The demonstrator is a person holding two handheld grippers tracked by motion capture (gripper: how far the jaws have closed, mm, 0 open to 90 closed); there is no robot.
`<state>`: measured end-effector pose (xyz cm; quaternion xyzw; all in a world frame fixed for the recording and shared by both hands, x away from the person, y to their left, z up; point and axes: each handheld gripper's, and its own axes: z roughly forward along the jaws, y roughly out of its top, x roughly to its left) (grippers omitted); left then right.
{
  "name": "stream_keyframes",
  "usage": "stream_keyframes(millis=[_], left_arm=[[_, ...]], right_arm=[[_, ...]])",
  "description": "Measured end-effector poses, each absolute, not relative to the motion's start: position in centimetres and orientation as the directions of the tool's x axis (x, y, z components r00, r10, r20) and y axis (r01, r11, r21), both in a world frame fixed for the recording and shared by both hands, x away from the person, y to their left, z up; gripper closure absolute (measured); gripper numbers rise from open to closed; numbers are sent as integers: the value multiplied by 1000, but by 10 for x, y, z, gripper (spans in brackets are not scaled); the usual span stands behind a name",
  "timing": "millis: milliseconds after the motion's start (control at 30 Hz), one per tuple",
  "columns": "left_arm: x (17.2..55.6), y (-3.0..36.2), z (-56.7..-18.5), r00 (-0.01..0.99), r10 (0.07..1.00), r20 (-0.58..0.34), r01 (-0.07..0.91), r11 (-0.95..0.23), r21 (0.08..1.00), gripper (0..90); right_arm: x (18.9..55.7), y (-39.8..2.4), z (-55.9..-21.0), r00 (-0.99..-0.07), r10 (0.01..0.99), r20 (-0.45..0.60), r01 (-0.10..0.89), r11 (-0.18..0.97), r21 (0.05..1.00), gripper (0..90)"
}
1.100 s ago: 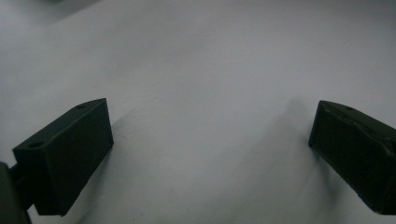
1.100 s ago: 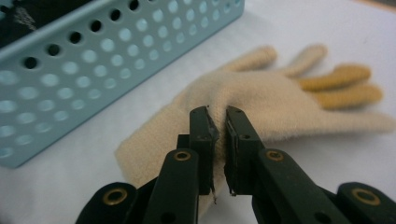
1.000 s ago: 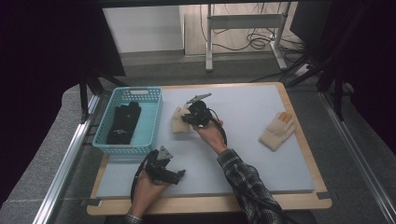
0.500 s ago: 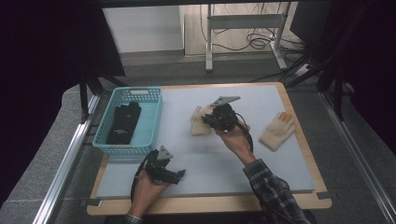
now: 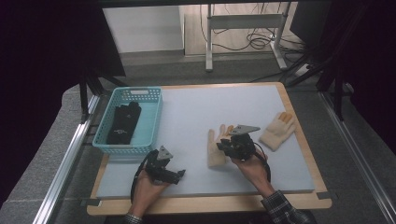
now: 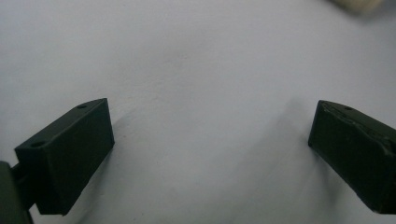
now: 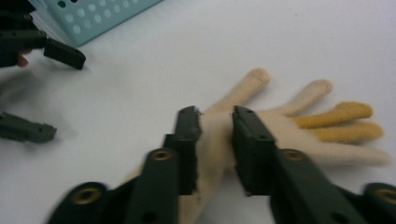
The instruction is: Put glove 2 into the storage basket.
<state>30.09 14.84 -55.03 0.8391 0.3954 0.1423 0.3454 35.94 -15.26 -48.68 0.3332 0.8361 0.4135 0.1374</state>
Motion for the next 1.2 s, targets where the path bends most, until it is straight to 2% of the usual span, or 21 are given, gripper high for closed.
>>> stream_keyframes(millis=[100, 267, 400, 633, 733, 1000, 1200], left_arm=[[301, 148, -550, 647, 762, -34, 565, -448, 692, 5], [301, 148, -550, 646, 762, -34, 565, -448, 692, 6], [301, 148, -550, 645, 763, -36, 567, -446, 692, 6], [301, 148, -550, 645, 763, -37, 567, -446, 693, 6], [301, 148, -550, 645, 763, -36, 567, -446, 693, 6], [301, 148, -551, 643, 765, -39, 568, -441, 695, 7], [301, 148, -551, 642, 765, -39, 568, -441, 695, 7]], right_arm=[[359, -159, -483, -737, 675, 22, 433, 447, 783, 563], [369, -178, -480, -704, 710, 15, 452, 431, 781, 536], [378, -199, -482, -668, 744, 24, 483, 408, 775, 585], [392, -249, -485, -583, 812, 30, 539, 359, 762, 754], [395, -275, -483, -532, 846, 32, 558, 321, 765, 794], [398, -335, -475, -395, 918, 22, 579, 230, 782, 792], [401, -357, -488, -331, 942, 51, 608, 172, 775, 716]])
